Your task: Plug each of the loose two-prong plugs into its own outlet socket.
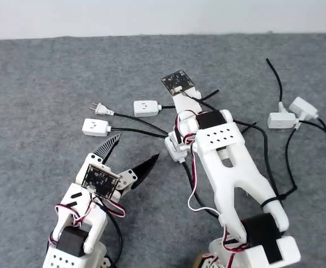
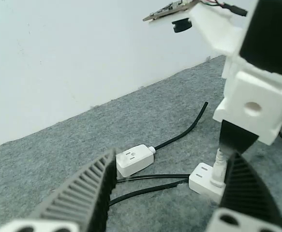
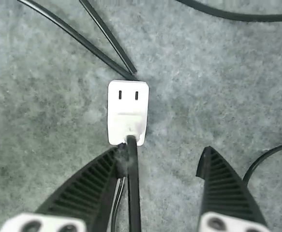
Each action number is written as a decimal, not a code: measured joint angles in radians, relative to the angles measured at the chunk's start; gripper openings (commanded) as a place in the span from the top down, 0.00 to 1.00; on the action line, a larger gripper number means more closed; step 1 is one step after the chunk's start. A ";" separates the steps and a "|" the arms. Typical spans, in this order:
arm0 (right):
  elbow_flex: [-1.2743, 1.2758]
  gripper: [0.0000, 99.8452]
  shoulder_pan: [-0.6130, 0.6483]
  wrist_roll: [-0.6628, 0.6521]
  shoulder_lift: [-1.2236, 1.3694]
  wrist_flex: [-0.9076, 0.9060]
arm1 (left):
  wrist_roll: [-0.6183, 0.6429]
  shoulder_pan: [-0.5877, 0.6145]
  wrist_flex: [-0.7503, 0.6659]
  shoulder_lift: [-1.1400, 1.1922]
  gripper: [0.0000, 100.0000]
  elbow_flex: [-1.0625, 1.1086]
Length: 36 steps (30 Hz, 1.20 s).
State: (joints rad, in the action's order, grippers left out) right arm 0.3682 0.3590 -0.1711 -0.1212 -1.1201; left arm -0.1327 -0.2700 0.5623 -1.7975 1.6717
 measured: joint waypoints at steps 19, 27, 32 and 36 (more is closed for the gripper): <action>0.000 0.76 0.025 0.000 0.000 0.000 | 0.000 -0.003 0.000 0.000 0.65 0.000; 0.023 0.76 0.025 0.000 0.000 0.049 | 0.000 -0.015 0.000 0.000 0.65 0.000; 0.041 0.76 0.025 0.000 0.000 0.049 | 0.000 -0.015 0.000 0.000 0.65 0.000; 0.041 0.76 0.025 0.000 0.040 0.057 | 0.000 -0.015 0.000 0.000 0.65 0.000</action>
State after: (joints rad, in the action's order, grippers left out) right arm 0.4097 0.3836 -0.1711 -0.0813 -1.0633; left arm -0.1327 -0.2854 0.5623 -1.7975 1.6717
